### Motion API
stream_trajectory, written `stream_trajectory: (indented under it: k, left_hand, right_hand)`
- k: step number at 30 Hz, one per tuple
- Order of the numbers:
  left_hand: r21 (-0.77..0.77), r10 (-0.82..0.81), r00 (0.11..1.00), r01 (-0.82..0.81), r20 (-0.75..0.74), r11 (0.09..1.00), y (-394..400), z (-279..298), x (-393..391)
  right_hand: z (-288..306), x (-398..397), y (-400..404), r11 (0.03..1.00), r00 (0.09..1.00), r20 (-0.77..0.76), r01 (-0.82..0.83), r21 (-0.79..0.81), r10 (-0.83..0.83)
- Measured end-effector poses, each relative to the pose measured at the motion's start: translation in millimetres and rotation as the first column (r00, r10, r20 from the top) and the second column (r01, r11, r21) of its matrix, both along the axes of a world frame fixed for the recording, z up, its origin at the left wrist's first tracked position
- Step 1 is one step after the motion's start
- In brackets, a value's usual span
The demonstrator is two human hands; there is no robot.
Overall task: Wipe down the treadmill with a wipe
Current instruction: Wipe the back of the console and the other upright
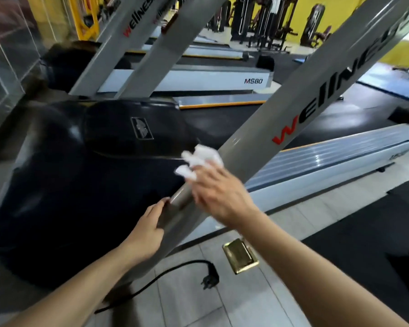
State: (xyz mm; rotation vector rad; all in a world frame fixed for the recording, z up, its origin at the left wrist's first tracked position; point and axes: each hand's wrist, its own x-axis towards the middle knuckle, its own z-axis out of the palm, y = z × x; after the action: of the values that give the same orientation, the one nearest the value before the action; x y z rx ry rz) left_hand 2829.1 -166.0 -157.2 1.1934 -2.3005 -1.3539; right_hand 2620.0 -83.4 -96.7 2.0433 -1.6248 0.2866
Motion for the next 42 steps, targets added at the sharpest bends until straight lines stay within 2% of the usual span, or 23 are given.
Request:
stream_trajectory:
  k: [2,4,8,10,13,16,19,21,23,25,27,29,31,35,38,42]
  left_hand:
    - [0.042,-0.001,1.0,0.001,-0.001,0.999,-1.1,0.3,-1.0]
    - [0.074,0.015,1.0,-0.015,-0.013,0.997,-0.9,2.7,-2.1]
    - [0.093,0.037,0.999,-0.034,-0.035,0.995,2.5,5.3,-5.1]
    - [0.085,0.056,0.998,-0.052,-0.039,0.995,4.6,5.2,-6.5]
    - [0.054,0.073,0.997,-0.071,-0.029,0.996,8.0,8.4,-9.4]
    - [0.033,0.035,0.999,-0.036,0.028,0.999,8.8,17.1,-8.3]
    - [0.002,0.027,0.991,-0.027,0.128,1.0,13.9,33.1,-8.1]
    - [-0.092,0.021,0.98,-0.002,0.199,0.996,27.9,51.8,-7.5]
    - [-0.228,-0.061,0.961,0.126,0.269,0.965,48.4,77.1,-9.5]
    - [-0.382,-0.206,0.923,0.327,0.325,0.865,72.2,104.1,-17.1]
    - [-0.467,-0.313,0.886,0.449,0.341,0.762,93.1,132.5,-29.1]
    - [-0.476,-0.416,0.829,0.557,0.375,0.681,113.0,155.6,-50.9]
    - [-0.482,-0.452,0.797,0.603,0.401,0.636,128.2,169.1,-60.1]
    - [-0.444,-0.574,0.673,0.739,0.467,0.506,167.4,216.0,-84.9]
    - [-0.405,-0.622,0.596,0.803,0.508,0.438,197.4,251.6,-97.1]
    - [-0.369,-0.677,0.528,0.847,0.512,0.382,232.1,280.2,-114.8]
  right_hand:
    - [43.5,-36.1,-0.1,0.974,0.987,0.003,0.159,-0.158,-0.161]
    - [78.2,-65.6,2.4,0.91,0.942,0.023,0.329,-0.251,-0.334]
    - [102.4,-79.9,6.5,0.813,0.869,0.148,0.495,-0.307,-0.473]
    - [90.3,-65.3,5.0,0.833,0.874,0.18,0.485,-0.266,-0.451]
    - [46.1,-33.8,8.6,0.957,0.961,0.13,0.262,-0.128,-0.246]
    - [25.9,-20.5,22.0,0.991,0.986,0.102,0.132,-0.022,-0.129]
    - [33.7,-21.1,39.8,0.988,0.973,0.175,0.148,0.037,-0.152]
    - [42.1,-21.6,58.0,0.984,0.95,0.257,0.169,0.054,-0.177]
    - [54.4,-19.4,81.0,0.973,0.914,0.333,0.216,0.081,-0.231]
    - [70.6,-18.1,109.2,0.957,0.86,0.421,0.269,0.106,-0.289]
    - [89.5,-15.6,138.8,0.935,0.763,0.545,0.329,0.134,-0.347]
    - [106.5,-18.6,173.9,0.891,0.619,0.666,0.425,0.161,-0.416]
    - [114.7,-14.2,199.1,0.853,0.529,0.727,0.499,0.15,-0.438]
    - [146.3,-7.8,263.7,0.716,0.396,0.738,0.679,0.166,-0.546]
    - [168.7,1.9,301.8,0.563,0.241,0.747,0.799,0.209,-0.619]
    - [187.1,11.6,340.3,0.393,0.032,0.746,0.865,0.313,-0.665]
